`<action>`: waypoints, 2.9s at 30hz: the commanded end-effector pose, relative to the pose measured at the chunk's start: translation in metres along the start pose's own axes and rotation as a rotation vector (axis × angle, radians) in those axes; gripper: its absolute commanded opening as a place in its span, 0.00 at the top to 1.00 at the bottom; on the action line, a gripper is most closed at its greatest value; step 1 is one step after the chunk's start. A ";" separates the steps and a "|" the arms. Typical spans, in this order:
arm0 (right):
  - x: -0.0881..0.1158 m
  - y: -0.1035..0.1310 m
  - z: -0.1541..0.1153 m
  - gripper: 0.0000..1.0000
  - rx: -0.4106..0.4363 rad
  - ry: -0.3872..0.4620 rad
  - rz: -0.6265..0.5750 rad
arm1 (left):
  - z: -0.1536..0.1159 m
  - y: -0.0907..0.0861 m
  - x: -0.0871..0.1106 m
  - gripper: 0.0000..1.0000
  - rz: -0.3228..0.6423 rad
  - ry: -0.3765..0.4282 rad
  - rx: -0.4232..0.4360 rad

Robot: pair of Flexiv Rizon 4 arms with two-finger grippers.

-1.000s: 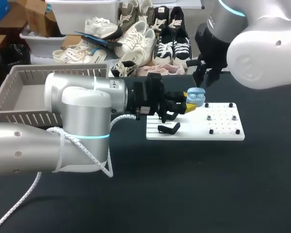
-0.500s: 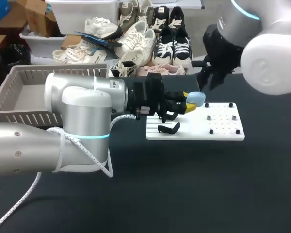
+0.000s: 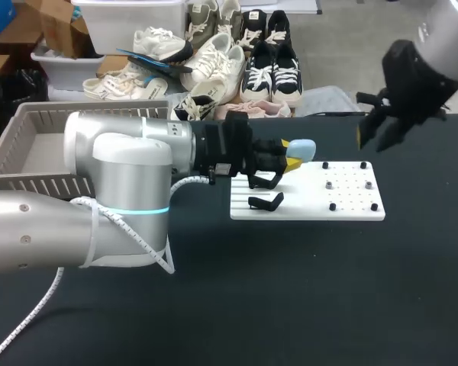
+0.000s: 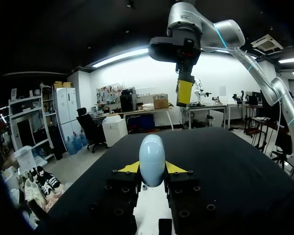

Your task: Pick up each earbud case from the left stands, insert the matching earbuds, close the lid, and place the case in the box.

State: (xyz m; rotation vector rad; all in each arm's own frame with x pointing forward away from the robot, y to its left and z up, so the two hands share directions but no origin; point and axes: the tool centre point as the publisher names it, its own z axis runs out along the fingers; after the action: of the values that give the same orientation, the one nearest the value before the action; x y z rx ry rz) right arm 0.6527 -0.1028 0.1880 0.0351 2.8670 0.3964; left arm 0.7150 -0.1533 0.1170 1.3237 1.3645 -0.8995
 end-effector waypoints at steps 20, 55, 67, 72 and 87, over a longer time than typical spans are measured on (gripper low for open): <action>0.069 -0.025 -0.006 0.72 0.094 -0.049 0.140 | -0.189 0.075 0.013 1.00 0.086 0.190 -0.316; 0.064 0.019 0.010 0.72 0.156 0.003 0.203 | -0.265 0.136 0.139 1.00 -0.156 0.355 -0.321; 0.067 0.019 0.009 0.73 0.156 0.006 0.203 | -0.275 0.137 0.156 0.93 -0.276 0.381 -0.278; 0.069 0.017 0.008 0.73 0.156 0.002 0.206 | -0.275 0.137 0.158 0.29 -0.289 0.383 -0.264; 0.071 0.014 -0.005 0.72 0.120 -0.048 0.199 | -0.264 0.136 0.116 0.00 -0.173 0.267 -0.268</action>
State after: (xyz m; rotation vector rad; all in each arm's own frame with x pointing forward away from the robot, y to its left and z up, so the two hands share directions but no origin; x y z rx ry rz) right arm 0.5908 -0.0791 0.1785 0.3468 2.8727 0.2419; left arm 0.8274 0.1482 0.0797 1.1817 1.7939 -0.6440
